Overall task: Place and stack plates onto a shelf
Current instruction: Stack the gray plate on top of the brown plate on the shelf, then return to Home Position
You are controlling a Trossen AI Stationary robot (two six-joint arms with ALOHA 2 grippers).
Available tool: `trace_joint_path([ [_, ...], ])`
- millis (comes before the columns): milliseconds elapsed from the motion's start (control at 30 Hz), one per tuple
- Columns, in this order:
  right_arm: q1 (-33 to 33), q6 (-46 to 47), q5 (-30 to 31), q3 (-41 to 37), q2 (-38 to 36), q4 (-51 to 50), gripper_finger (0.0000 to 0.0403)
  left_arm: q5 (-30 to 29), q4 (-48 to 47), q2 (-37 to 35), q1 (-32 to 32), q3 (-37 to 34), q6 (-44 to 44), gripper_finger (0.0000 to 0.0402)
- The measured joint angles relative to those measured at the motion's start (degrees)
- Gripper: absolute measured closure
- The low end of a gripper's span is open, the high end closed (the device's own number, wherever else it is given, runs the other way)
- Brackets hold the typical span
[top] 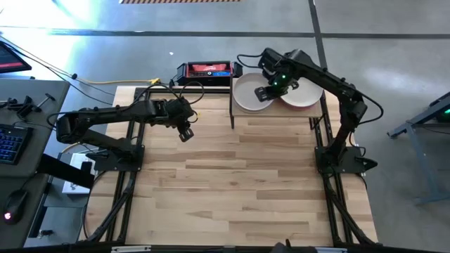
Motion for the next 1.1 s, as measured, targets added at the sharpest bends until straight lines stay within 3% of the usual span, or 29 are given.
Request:
trace_joint_path([
  [267,-0.17,0.55,-6.59,2.65,-1.18,-0.50,0.0311,0.00,-0.17,-0.06,0.00,0.00,0.00,0.0284],
  [500,0.71,-7.68,-9.00,11.62,-1.20,-0.78,0.0311,0.05,-0.44,-6.14,1.46,0.00,-0.55,0.0284],
  [800,7.41,-12.28,5.35,23.20,-4.35,6.52,0.0311,-0.50,-0.76,-24.89,1.62,0.00,-1.55,0.0284],
  [967,12.79,-12.83,13.32,22.86,-7.84,8.34,0.0311,-1.70,-2.70,-36.31,1.62,-0.05,-1.23,0.0284],
  [1100,18.17,-10.41,20.25,14.54,-11.80,12.89,0.0311,-2.60,-2.10,-46.61,1.60,-2.99,-1.48,0.0284],
])
